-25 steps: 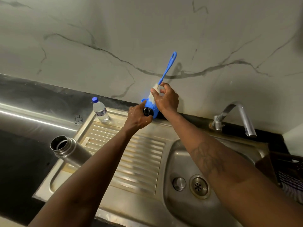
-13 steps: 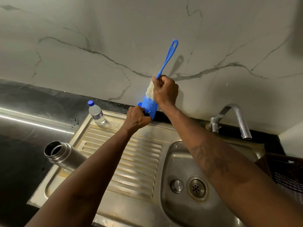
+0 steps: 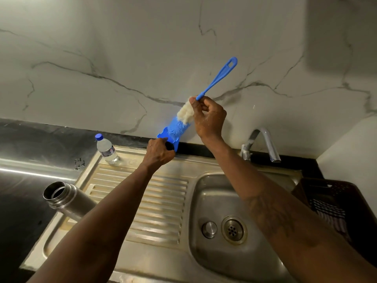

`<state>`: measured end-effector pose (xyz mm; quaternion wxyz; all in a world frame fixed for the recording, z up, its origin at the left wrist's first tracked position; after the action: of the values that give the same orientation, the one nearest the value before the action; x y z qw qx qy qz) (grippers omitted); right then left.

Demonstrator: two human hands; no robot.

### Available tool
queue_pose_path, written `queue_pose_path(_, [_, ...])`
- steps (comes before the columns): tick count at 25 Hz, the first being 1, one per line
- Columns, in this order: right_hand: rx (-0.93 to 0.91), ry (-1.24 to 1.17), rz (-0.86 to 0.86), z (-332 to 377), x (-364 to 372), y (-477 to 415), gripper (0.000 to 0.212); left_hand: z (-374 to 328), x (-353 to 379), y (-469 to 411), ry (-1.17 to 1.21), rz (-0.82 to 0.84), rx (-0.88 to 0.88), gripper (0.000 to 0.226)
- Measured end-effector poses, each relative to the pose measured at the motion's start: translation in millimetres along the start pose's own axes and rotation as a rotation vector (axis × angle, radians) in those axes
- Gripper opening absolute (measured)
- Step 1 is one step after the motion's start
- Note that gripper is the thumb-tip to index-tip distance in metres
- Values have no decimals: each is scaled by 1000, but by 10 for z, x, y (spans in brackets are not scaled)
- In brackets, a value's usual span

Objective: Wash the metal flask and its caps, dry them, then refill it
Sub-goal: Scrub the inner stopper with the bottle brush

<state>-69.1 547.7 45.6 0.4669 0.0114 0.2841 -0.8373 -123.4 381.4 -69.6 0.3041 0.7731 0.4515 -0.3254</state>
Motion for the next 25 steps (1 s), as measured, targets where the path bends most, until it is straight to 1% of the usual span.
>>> queue_pose_path(2, [-21,-33,-25,21,-129,76,24,-47,30,31,25,9,5,15])
queue_pose_path(4, [-36,-76,-39,38,-259,145,23,-64,70,42,58,-1,-10,18])
queue_pose_path(6, [-70,-47,-63,35,-394,261,22,-121,124,130,169,-37,-40,22])
queue_pose_path(7, [-93,-14,-82,28,-454,335,20,-154,169,174,330,-51,-72,23])
queue_pose_path(8, [-107,9,-100,21,-508,426,18,-217,210,245,594,-41,-123,27])
queue_pose_path(10, [-77,-28,-92,-22,-601,640,11,-361,364,419,1282,35,-208,36])
queue_pose_path(11, [-47,-79,-61,-63,-638,750,10,-446,443,512,1577,76,-212,39])
queue_pose_path(12, [-18,-130,-18,-96,-672,862,10,-535,498,601,1762,101,-200,41])
queue_pose_path(14, [53,-246,116,-162,-734,1090,11,-709,576,718,1969,100,-166,41])
queue_pose_path(15, [105,-327,212,-189,-777,1195,11,-790,612,745,2031,81,-152,40])
queue_pose_path(17, [173,-415,437,-247,-868,1398,20,-922,660,790,2077,23,-156,38])
queue_pose_path(19, [177,-429,653,-307,-978,1561,38,-985,720,802,2047,-3,-182,40])
queue_pose_path(20, [203,-448,746,-344,-1048,1626,48,-1004,751,823,2020,-6,-183,37])
queue_pose_path(22, [267,-421,874,-395,-1165,1678,58,-1048,808,900,2001,-13,-149,33])
queue_pose_path(23, [313,-407,920,-390,-1212,1681,58,-1070,830,935,2007,-20,-145,33])
queue_pose_path(25, [461,-464,988,-364,-1280,1680,51,-1105,895,972,2018,-40,-196,30])
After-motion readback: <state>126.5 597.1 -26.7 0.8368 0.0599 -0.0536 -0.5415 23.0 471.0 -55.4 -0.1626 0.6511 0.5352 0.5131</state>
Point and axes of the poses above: each hand's wrist, its own y-axis away from the middle knuckle, its own x-axis out of the palm, z = x × y, the point moved 2 cm from there along -y, towards the middle knuckle, and after that the axes turned 13 degrees about z, right-handed, at the moved point
